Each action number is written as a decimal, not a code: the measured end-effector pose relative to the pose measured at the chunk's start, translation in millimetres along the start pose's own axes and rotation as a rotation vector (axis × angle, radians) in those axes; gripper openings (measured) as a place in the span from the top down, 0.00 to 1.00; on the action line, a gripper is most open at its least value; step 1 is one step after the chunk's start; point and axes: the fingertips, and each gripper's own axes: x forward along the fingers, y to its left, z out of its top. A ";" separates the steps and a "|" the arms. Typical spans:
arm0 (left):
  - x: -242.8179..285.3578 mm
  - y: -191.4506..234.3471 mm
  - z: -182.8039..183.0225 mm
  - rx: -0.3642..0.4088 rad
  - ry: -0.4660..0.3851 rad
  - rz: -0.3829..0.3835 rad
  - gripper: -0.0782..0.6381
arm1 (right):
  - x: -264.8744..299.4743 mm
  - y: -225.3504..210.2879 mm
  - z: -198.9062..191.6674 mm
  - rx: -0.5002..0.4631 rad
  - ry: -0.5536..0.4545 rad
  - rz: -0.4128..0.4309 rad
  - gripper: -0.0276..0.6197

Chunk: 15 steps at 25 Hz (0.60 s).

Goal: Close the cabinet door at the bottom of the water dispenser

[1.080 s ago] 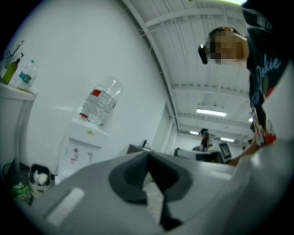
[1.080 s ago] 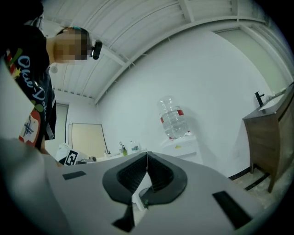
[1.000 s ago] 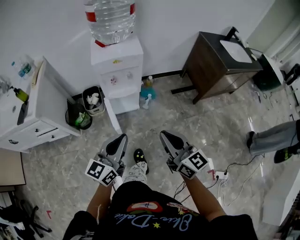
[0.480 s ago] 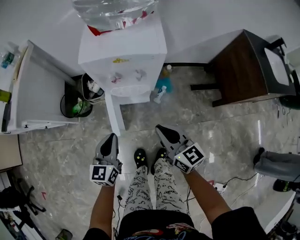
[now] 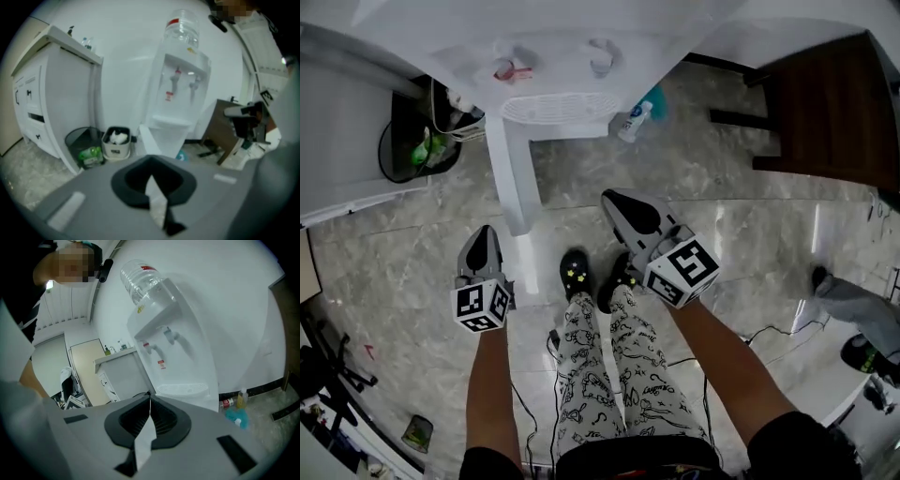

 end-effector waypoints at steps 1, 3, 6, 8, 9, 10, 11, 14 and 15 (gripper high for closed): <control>5.8 4.7 -11.0 0.010 0.027 0.003 0.89 | 5.4 -3.1 -6.4 0.004 0.006 -0.001 0.93; 16.2 11.9 -29.5 0.033 0.069 -0.005 0.89 | 16.7 -8.8 -18.9 0.030 0.008 -0.005 0.93; 33.4 21.0 -48.1 0.016 0.093 -0.016 0.89 | 36.2 -10.3 -31.8 0.051 0.013 0.020 0.93; 45.2 24.5 -55.6 0.002 0.105 -0.016 0.89 | 46.7 -6.5 -31.5 0.059 0.013 0.052 0.93; 50.5 24.4 -57.7 0.003 0.113 -0.021 0.89 | 50.0 -5.0 -28.5 0.066 0.009 0.061 0.93; 55.6 22.8 -58.3 0.007 0.119 -0.029 0.89 | 52.1 -4.8 -24.2 0.074 0.001 0.065 0.93; 60.6 20.2 -57.4 0.012 0.124 -0.036 0.89 | 53.2 -6.2 -19.0 0.079 -0.008 0.065 0.93; 72.6 8.4 -48.7 0.011 0.121 -0.057 0.89 | 51.6 -17.3 -7.8 0.092 -0.034 0.043 0.93; 76.1 1.1 -46.1 0.017 0.123 -0.080 0.89 | 49.9 -22.0 -6.8 0.097 -0.038 0.032 0.93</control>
